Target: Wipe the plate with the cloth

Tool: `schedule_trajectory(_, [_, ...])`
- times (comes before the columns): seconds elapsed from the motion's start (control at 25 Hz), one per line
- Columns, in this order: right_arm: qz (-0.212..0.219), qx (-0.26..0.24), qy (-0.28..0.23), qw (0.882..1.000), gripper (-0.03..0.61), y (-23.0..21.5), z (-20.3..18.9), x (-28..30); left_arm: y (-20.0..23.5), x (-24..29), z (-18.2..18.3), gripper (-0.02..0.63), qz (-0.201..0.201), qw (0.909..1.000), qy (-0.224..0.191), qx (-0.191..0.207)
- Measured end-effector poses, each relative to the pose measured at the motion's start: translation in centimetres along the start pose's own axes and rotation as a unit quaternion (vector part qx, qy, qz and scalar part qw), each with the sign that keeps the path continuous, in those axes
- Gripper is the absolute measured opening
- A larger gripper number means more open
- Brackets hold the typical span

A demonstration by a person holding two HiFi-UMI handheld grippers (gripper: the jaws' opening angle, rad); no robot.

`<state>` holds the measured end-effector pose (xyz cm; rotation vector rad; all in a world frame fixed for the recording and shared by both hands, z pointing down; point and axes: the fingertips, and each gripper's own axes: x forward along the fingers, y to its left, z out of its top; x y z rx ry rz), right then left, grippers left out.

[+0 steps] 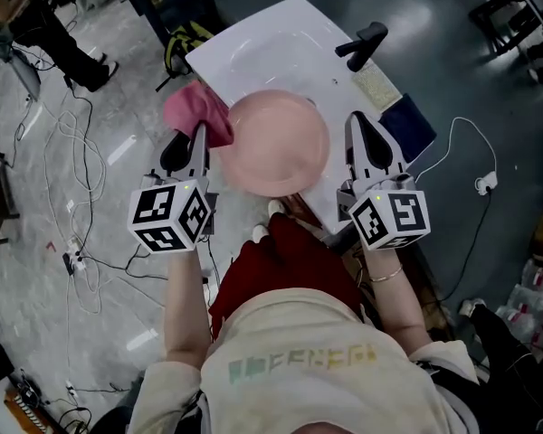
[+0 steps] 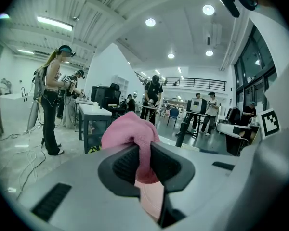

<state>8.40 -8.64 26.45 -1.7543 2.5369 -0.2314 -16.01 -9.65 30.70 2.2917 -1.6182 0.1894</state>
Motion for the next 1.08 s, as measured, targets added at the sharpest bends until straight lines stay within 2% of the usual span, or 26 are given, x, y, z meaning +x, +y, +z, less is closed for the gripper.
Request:
schedule_trajectory(0.32, [0.001,-0.019,-0.011,1.0,0.037,1.1,1.9,-2.1,-0.4,-2.5,0.8,0.067,0.002,0.9998,-0.022,-0.004])
schedule_trajectory(0.52, [0.021,0.001,-0.017,1.0,0.037,2.1,2.8,-3.5,-0.7,-4.3,1.2,0.067,0.005,0.9995,-0.032,-0.001])
schedule_trajectory(0.84, [0.033,-0.009,-0.045,0.998,0.037,2.4,4.1,-5.4,-0.8,-6.2,1.0,0.067,0.016,0.999,-0.041,0.002])
schedule_trajectory(1.08, [0.017,-0.036,-0.057,0.998,0.037,2.9,5.4,-6.2,-0.7,-7.1,1.5,0.067,0.014,0.9989,-0.045,0.001])
